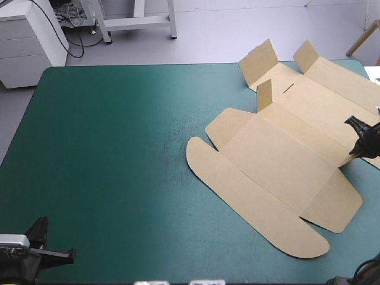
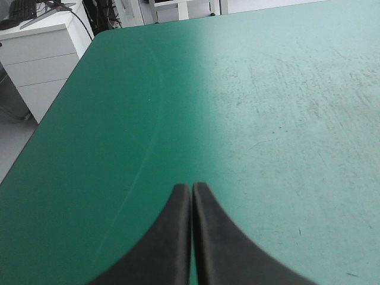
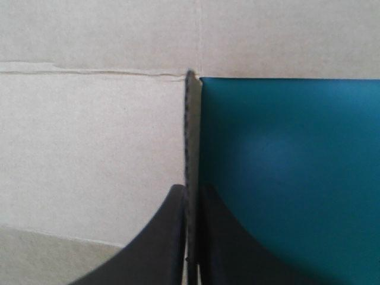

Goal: Fold the box

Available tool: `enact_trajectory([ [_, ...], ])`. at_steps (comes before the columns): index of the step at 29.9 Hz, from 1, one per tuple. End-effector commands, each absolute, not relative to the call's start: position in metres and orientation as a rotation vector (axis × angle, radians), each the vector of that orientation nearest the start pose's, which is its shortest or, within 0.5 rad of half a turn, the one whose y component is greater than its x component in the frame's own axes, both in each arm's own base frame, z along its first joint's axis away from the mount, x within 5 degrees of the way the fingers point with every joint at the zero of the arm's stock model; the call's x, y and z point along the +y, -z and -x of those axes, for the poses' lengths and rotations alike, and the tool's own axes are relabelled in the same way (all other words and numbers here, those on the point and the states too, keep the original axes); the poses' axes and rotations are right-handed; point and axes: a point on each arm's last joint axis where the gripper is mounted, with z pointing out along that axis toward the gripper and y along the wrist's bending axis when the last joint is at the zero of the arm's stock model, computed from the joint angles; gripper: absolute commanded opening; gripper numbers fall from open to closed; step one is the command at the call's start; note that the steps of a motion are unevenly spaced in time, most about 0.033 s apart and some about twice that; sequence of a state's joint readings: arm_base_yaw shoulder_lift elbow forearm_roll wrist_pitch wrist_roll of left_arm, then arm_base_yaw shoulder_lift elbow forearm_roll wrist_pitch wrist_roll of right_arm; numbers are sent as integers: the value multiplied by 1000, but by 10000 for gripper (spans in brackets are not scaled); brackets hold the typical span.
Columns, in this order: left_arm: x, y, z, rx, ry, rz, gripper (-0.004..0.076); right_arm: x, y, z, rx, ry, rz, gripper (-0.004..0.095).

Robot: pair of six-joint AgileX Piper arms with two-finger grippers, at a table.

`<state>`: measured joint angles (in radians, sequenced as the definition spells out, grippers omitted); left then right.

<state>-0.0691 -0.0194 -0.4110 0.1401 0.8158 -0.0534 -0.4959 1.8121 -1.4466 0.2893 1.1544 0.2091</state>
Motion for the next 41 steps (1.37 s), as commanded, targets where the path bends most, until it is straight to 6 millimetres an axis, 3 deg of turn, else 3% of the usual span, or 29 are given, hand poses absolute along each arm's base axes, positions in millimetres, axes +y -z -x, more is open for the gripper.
enact_trajectory([
  [1, 8, -285, -9, 1758, -63, -32, -10, -152, -276, -329, 2672, -370, -1080, 1],
  [6, 8, -285, -9, 1758, -63, -32, -10, -133, -278, -341, 2723, -349, -816, 1],
  [10, 8, -285, -9, 1758, -63, -32, -10, -100, -286, -363, 2739, -228, -499, 1],
  [13, 8, -285, -9, 1758, -63, -32, -10, -58, -289, -381, 2800, -132, -171, 1],
  [17, 8, -285, -9, 1758, -63, -32, -10, 6, -295, -401, 2759, -73, 347, 0],
  [24, 8, -285, -9, 1758, -63, -32, -10, 103, -309, -416, 2474, 2, 1067, -5],
  [30, 8, -285, -9, 1758, -63, -32, -10, 169, -311, -408, 2120, 68, 1620, -20],
  [36, 8, -285, -9, 1758, -63, -32, -10, 218, -302, -396, 1746, 137, 1991, -20],
  [41, 8, -285, -9, 1758, -63, -32, -10, 237, -298, -391, 1616, 158, 2071, -20],
])
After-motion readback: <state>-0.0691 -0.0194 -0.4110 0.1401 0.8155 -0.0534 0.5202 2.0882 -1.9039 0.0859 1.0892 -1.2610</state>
